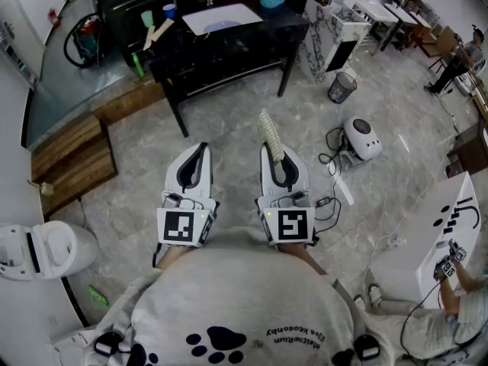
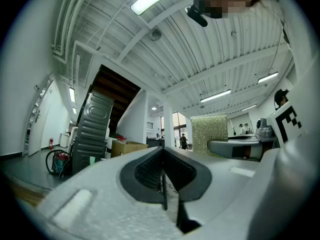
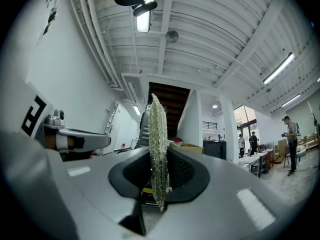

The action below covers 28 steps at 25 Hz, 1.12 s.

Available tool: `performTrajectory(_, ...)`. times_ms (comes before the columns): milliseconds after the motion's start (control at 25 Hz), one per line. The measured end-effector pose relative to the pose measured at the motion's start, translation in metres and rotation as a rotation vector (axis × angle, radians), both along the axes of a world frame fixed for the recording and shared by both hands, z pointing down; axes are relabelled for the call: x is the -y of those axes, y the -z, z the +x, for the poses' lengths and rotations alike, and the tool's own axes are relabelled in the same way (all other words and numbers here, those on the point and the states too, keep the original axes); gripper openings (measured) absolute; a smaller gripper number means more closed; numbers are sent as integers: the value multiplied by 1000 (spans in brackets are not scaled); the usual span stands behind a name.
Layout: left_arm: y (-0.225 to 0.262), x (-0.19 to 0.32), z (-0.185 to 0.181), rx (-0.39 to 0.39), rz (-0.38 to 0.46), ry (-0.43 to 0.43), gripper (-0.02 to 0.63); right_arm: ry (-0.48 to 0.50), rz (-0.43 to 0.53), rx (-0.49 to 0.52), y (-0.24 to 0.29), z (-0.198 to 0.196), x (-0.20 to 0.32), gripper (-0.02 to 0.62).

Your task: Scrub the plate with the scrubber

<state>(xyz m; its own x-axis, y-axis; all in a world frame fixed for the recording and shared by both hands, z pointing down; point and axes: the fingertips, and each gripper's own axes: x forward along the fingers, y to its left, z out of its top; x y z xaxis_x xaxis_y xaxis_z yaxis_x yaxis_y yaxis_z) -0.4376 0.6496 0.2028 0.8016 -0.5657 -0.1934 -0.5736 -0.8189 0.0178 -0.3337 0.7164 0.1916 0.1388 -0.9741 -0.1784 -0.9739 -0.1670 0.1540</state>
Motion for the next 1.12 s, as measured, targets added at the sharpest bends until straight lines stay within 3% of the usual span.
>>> performTrajectory(440, -8, 1, 13, 46, -1, 23, 6, 13, -4, -19, -6, 17, -1, 67)
performTrajectory(800, -23, 21, 18, 79, -33, 63, 5, 3, 3, 51, -15, 41, -6, 69)
performTrajectory(1120, -36, 69, 26, 61, -46, 55, 6, 18, -34, 55, -35, 48, 51, 69)
